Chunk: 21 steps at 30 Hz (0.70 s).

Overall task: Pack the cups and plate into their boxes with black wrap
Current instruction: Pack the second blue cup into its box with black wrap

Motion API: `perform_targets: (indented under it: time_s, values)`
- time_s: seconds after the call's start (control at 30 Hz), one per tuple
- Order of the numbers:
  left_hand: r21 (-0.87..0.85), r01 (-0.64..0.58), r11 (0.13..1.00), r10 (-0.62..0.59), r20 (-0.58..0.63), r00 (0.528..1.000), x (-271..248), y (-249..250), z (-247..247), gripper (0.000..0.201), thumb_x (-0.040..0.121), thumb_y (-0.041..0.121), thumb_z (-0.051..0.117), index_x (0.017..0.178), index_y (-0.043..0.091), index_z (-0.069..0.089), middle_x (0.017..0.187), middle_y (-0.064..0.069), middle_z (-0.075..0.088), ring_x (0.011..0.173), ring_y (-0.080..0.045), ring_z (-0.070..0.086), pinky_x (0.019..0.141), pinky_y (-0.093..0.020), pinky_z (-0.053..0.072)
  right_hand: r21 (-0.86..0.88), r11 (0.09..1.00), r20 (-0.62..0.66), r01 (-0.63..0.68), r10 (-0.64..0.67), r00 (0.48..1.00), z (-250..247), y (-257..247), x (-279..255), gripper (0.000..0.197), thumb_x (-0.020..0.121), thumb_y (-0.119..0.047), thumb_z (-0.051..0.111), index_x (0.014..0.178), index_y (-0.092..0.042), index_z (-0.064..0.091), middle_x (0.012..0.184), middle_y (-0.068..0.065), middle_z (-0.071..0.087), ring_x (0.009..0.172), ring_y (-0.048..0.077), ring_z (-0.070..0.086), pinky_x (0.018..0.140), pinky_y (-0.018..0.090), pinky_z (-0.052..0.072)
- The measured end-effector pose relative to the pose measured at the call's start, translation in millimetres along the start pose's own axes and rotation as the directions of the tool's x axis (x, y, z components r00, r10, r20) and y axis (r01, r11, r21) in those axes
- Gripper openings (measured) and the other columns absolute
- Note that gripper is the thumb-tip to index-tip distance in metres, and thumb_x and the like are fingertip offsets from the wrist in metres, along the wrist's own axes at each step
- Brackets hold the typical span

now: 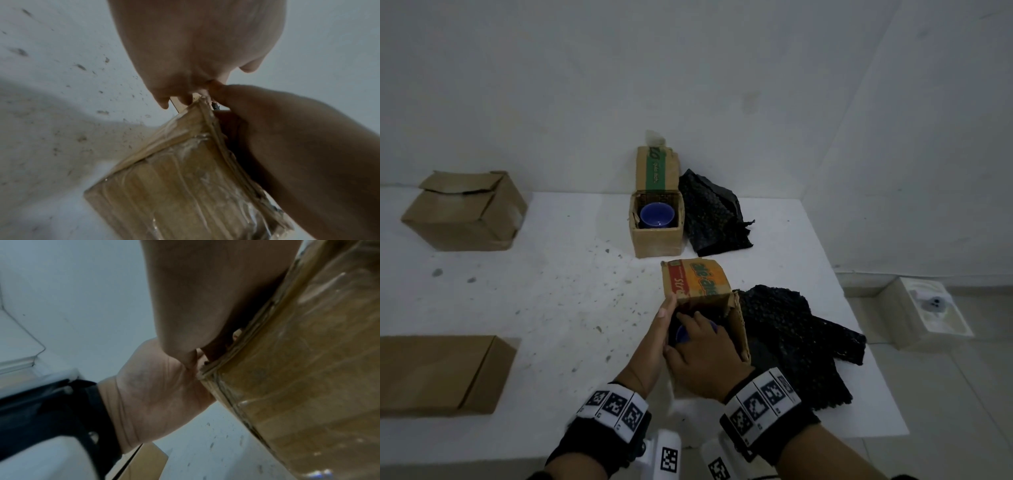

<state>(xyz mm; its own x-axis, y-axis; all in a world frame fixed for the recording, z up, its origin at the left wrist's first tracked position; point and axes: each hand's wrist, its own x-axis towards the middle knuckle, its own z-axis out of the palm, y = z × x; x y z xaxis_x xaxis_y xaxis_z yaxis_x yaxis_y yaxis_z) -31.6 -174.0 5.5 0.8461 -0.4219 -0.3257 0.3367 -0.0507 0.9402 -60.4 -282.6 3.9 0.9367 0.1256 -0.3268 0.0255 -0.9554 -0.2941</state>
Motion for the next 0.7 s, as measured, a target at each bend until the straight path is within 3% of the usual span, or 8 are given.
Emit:
perform_targets:
  time_s: [0.13, 0.2, 0.27, 0.33, 0.4, 0.5, 0.57, 0.7]
  values:
    - [-0.014, 0.004, 1.000, -0.004, 0.011, 1.000, 1, 2, 5, 0.050, 0.098, 0.044, 0.011, 0.146, 0.033, 0.018, 0.153, 0.014, 0.015, 0.141, -0.006, 0.010, 0.112, -0.029, 0.012, -0.131, 0.989, 0.092, 0.067, -0.055, 0.994, 1, 2, 0, 0.072, 0.091, -0.057, 0.009, 0.135, -0.017, 0.049, 0.157, 0.004, 0.014, 0.145, 0.029, 0.003, 0.112, 0.056, 0.010]
    - [-0.019, -0.008, 1.000, 0.008, -0.010, 1.000, 5, 1, 3, 0.047, 0.099, 0.044, 0.012, 0.144, 0.033, 0.022, 0.149, 0.013, 0.021, 0.139, -0.004, 0.016, 0.110, -0.024, 0.015, 0.017, 0.996, 0.040, 0.082, -0.083, 0.996, -1, 7, -4, 0.065, 0.092, -0.054, 0.017, 0.125, -0.017, 0.060, 0.155, 0.006, 0.021, 0.143, 0.027, 0.012, 0.113, 0.053, 0.014]
    - [0.163, -0.036, 0.986, 0.044, -0.049, 0.998, 11, -1, 0, 0.045, 0.094, 0.059, 0.020, 0.136, 0.047, 0.031, 0.148, 0.014, 0.027, 0.140, -0.008, 0.020, 0.117, -0.035, 0.011, 0.182, 0.973, -0.090, 0.141, -0.126, 0.988, -5, 17, -13, 0.050, 0.093, -0.044, 0.032, 0.112, -0.014, 0.067, 0.146, 0.010, 0.034, 0.134, 0.026, 0.030, 0.108, 0.042, 0.030]
    - [0.608, -0.011, 0.794, 0.122, -0.143, 0.982, 20, -3, -1, 0.040, 0.093, 0.057, 0.031, 0.130, 0.047, 0.041, 0.144, 0.012, 0.037, 0.142, -0.015, 0.020, 0.117, -0.049, 0.002, 0.225, 0.946, -0.298, 0.235, -0.163, 0.941, -16, 32, -23, 0.037, 0.088, -0.037, 0.043, 0.104, -0.014, 0.068, 0.134, 0.007, 0.046, 0.120, 0.021, 0.045, 0.097, 0.031, 0.041]
    - [0.803, 0.013, 0.595, 0.278, -0.222, 0.935, 23, 10, 12, 0.035, 0.093, 0.043, 0.044, 0.128, 0.036, 0.046, 0.140, 0.008, 0.044, 0.141, -0.019, 0.021, 0.114, -0.051, 0.000, 0.247, 0.935, -0.458, 0.256, -0.120, 0.881, -33, 52, -35, 0.025, 0.085, -0.029, 0.051, 0.098, -0.016, 0.067, 0.119, 0.003, 0.054, 0.107, 0.016, 0.050, 0.086, 0.022, 0.041]
    - [0.815, -0.238, 0.528, 0.489, -0.063, 0.870, 26, 34, 48, 0.043, 0.086, 0.046, 0.049, 0.126, 0.029, 0.049, 0.133, 0.005, 0.049, 0.132, -0.019, 0.036, 0.113, -0.049, 0.017, 0.293, 0.936, -0.581, 0.198, 0.010, 0.814, -51, 101, -48, 0.019, 0.081, -0.023, 0.053, 0.093, -0.017, 0.066, 0.100, -0.002, 0.056, 0.095, 0.013, 0.052, 0.078, 0.020, 0.041]
    - [0.787, -0.388, 0.480, 0.527, 0.095, 0.845, 34, 45, 78, 0.057, 0.079, 0.054, 0.041, 0.127, 0.023, 0.050, 0.132, 0.002, 0.050, 0.131, -0.020, 0.037, 0.110, -0.039, 0.026, 0.294, 0.952, -0.571, 0.079, 0.109, 0.814, -51, 138, -56, 0.025, 0.078, -0.026, 0.051, 0.098, -0.018, 0.064, 0.100, 0.000, 0.056, 0.094, 0.017, 0.054, 0.079, 0.027, 0.043]
    - [0.803, -0.436, 0.406, 0.316, 0.324, 0.892, 55, 44, 135, 0.055, 0.089, 0.040, 0.053, 0.139, 0.028, 0.034, 0.151, 0.005, 0.027, 0.144, -0.016, 0.007, 0.116, -0.041, 0.015, 0.168, 0.971, -0.428, -0.171, 0.228, 0.875, -34, 198, -68, 0.042, 0.065, -0.032, 0.059, 0.102, -0.012, 0.063, 0.096, 0.008, 0.061, 0.081, 0.028, 0.061, 0.064, 0.038, 0.050]
